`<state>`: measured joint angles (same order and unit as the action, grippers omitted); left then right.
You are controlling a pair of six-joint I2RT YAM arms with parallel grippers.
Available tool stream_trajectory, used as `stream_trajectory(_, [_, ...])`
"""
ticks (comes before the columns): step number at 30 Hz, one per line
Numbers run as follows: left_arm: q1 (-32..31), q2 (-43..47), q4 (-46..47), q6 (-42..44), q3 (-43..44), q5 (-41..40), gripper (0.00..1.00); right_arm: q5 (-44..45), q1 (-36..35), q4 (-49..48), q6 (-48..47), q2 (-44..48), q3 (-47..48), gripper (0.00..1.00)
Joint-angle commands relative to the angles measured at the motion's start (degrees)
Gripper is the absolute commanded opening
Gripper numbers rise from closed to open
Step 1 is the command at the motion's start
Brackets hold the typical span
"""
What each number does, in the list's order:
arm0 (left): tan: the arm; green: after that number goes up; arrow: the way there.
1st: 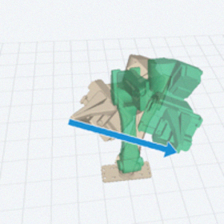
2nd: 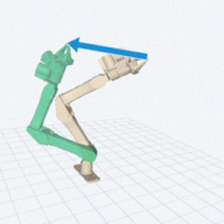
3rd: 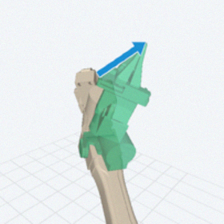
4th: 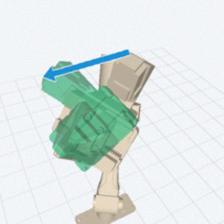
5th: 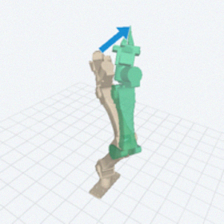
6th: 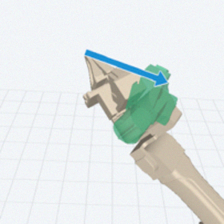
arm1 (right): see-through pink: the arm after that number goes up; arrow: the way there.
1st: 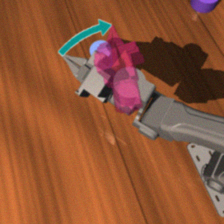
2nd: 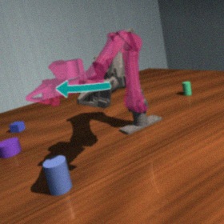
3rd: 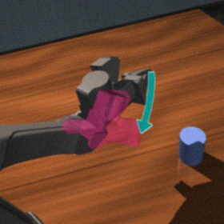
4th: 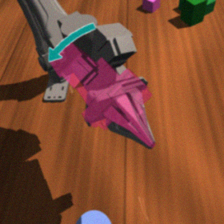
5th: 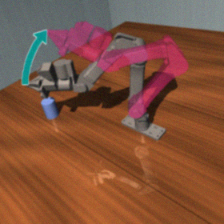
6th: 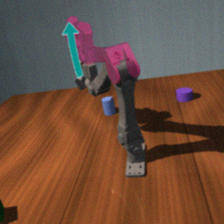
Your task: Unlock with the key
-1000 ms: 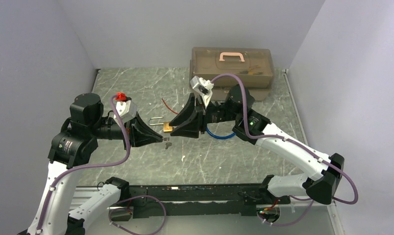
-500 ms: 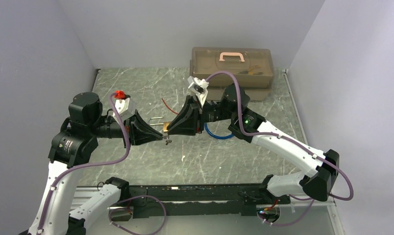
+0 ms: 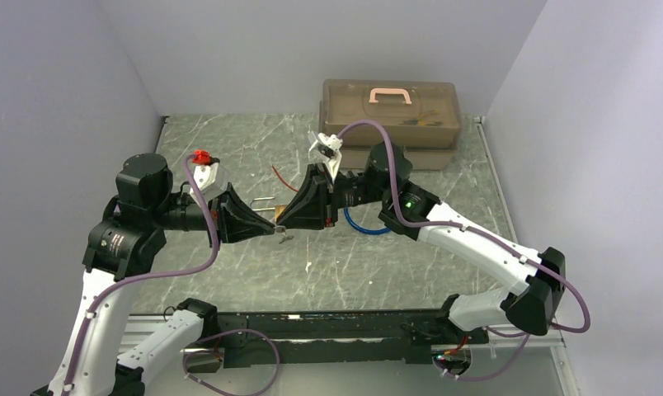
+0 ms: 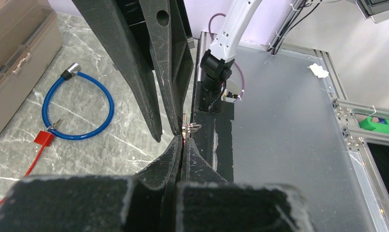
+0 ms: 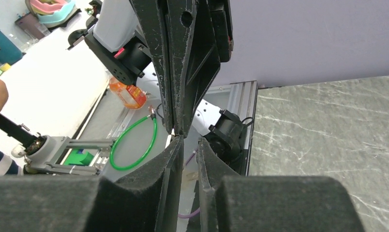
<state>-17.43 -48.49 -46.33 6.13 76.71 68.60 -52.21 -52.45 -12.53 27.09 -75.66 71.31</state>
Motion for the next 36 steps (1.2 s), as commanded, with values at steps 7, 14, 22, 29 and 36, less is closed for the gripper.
stream_trajectory(7, [0.6, 0.2, 2.4, -0.7, 0.8, 1.9, 0.00, 5.9, -0.7, 2.8, -3.2, 2.3, 3.0, 0.27])
stream_trajectory(14, [0.6, 0.6, 1.7, 0.0, 0.7, 2.8, 0.00, 11.1, 0.7, 3.5, -4.1, 5.8, 3.8, 0.37])
stream_trajectory(22, [0.6, 0.9, 2.2, -0.7, 0.6, 3.0, 0.00, 3.2, 1.1, -2.1, 0.5, 4.9, 2.0, 0.40])
stream_trajectory(29, [0.8, 0.7, 2.8, -1.3, 0.6, 3.1, 0.00, -0.9, 0.2, 1.5, -0.4, 2.4, 3.7, 0.38])
stream_trajectory(36, [1.0, 0.5, 3.0, -1.6, 0.6, 3.1, 0.00, -1.1, -1.8, 4.8, -2.3, 0.7, 5.2, 0.32])
